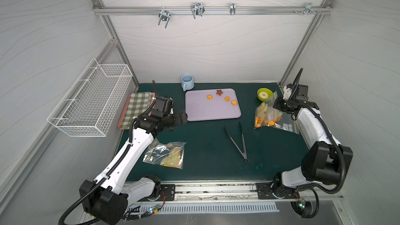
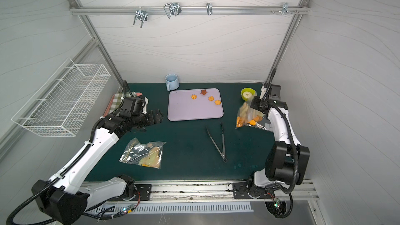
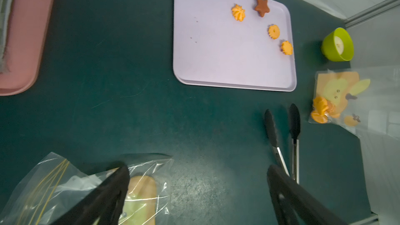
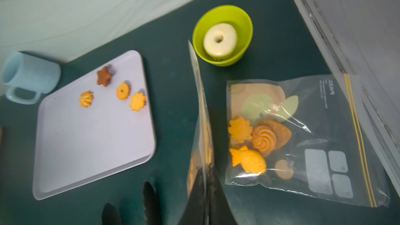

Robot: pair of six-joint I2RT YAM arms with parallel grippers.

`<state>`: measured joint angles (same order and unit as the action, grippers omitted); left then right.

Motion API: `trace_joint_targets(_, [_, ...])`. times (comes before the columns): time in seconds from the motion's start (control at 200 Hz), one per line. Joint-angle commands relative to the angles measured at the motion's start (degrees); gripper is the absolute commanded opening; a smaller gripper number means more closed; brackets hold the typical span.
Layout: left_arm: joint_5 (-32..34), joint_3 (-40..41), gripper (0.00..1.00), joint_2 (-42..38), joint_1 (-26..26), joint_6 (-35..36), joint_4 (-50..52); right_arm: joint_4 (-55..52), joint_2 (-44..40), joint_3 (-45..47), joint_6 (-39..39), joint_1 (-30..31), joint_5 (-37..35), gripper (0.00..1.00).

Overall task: Put the cookies into a resealable bag to prevent moisture
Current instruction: Place the ziploc bag at the center of the board, then move the ziploc bag to the center of the board.

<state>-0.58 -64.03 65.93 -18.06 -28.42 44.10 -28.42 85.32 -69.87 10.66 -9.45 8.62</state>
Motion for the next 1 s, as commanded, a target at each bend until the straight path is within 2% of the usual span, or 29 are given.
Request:
trace_joint_targets(0.0, [8.19,-3.18,0.97,1.21,1.98,-2.43,5.8,-0.45,0.67,1.29,0.16,-1.61,-0.83,0.39])
trace_joint_targets(0.09, [10.58,-2.72,0.97,0.25,3.9,-4.01,8.32,1.42,-3.18,3.75,0.05,-1.62,-5.42,0.52])
trace_joint_targets(0.165, [10.69,-1.02,0.98,-1.85,5.6,-4.51,8.39,3.93,-8.08,5.7,0.29,-1.0,-8.3,0.56])
trace_joint_targets(0.225, [10.42,0.21,0.99,-3.38,7.03,-4.83,8.52,5.37,-12.06,7.0,0.63,1.79,-10.1,0.56])
trace_joint_targets(0.325, [8.81,1.49,0.99,-5.31,10.25,-4.84,8.87,6.66,-16.25,8.48,1.86,12.12,-7.53,0.58])
trace_joint_targets(0.45, [8.41,1.12,0.99,-5.55,13.11,-4.45,10.67,13.32,-17.27,14.62,9.38,32.39,-1.46,0.55])
trace_joint_targets(0.53, [12.9,0.43,0.97,-5.08,13.23,-5.06,13.5,19.84,-14.15,18.26,15.12,43.87,0.44,0.52])
trace_joint_targets(0.6, [15.69,-0.21,0.97,-5.01,13.57,-6.24,16.11,21.75,-9.21,17.96,19.17,51.09,2.13,0.51])
trace_joint_targets(0.735, [13.29,1.24,0.97,-7.33,16.8,-5.43,15.01,29.74,0.66,17.94,26.05,63.12,2.45,0.51])
trace_joint_targets(0.855, [10.02,1.34,0.96,-7.73,20.85,-4.12,14.81,39.49,9.25,17.33,31.62,69.96,5.22,0.52])
trace_joint_targets(0.995, [8.08,1.19,0.96,-7.83,22.88,-3.24,14.49,44.29,17.66,13.36,34.34,73.14,10.09,0.55])
